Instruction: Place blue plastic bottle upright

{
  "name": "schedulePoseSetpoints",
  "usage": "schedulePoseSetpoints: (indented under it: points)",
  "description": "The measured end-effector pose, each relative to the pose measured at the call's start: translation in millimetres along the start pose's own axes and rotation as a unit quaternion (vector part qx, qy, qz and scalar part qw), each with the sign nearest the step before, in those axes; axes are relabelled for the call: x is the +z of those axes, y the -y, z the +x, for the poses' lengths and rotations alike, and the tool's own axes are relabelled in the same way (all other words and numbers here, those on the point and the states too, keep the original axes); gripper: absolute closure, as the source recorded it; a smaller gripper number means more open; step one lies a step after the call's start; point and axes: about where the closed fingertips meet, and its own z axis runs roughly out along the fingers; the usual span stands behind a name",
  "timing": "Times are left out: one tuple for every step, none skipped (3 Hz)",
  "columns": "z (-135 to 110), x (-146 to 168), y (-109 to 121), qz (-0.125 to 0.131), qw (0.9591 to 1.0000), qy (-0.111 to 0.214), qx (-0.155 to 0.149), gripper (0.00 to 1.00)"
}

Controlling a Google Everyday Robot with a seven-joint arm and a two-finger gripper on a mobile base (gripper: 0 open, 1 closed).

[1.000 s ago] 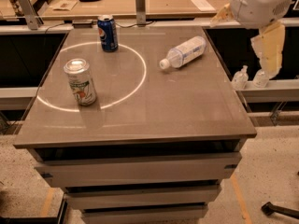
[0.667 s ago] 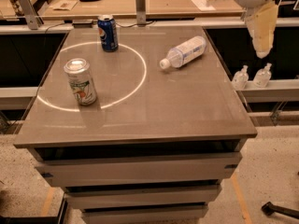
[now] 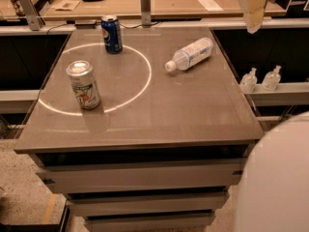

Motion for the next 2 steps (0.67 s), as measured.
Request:
schedulePoseSetpoints:
  points:
    - [6, 27, 16, -0.014, 0.9998, -0.011, -0.001, 0.0]
    - [15, 57, 20, -0.04, 0.9989, -0.023, -0.002, 0.0]
